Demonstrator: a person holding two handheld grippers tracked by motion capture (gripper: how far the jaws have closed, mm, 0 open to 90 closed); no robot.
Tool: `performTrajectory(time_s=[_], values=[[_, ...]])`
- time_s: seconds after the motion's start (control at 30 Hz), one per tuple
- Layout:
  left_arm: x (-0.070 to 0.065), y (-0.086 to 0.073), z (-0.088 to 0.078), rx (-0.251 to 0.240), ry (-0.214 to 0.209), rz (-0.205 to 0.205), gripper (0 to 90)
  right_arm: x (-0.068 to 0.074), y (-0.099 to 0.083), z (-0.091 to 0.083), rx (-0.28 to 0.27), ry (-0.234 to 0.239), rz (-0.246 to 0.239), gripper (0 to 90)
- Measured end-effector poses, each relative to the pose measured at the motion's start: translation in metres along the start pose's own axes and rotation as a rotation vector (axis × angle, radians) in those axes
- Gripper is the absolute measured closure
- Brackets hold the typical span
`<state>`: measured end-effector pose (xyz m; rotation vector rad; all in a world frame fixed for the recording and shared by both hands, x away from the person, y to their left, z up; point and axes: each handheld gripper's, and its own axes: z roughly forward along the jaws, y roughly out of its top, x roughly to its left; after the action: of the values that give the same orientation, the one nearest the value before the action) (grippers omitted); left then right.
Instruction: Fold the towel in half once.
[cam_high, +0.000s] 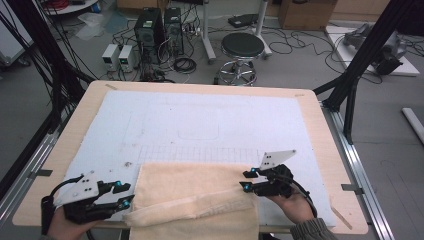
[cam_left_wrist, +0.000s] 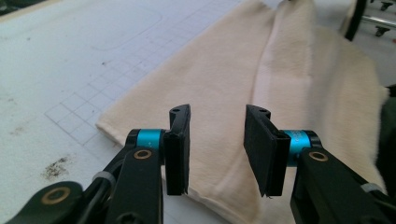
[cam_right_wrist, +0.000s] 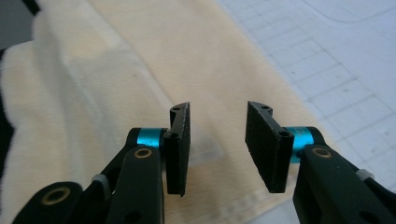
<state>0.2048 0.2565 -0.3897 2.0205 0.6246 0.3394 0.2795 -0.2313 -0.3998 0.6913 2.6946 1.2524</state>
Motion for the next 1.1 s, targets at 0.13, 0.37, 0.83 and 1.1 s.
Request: performTrajectory(time_s=[0.13, 0.37, 0.83, 1.1], values=[[0.019, -0.002, 0.027, 0.022, 0.056, -0.043, 58.3, -0.016, -0.001, 0.008, 0.015, -0.051, 0.020, 55.0], [0.044, 0.006, 0.065, 0.094, 0.123, -0.050, 48.9, -0.035, -0.006, 0.018, 0.008, -0.110, 0.047, 48.9], [0.071, -0.005, 0.090, 0.182, 0.093, -0.170, 58.1, -0.045, -0.010, 0.035, 0.090, -0.048, 0.063, 67.5], [0.076, 0.007, 0.096, 0.179, 0.133, -0.153, 82.2, -0.050, -0.001, 0.036, 0.094, -0.057, 0.038, 80.1]])
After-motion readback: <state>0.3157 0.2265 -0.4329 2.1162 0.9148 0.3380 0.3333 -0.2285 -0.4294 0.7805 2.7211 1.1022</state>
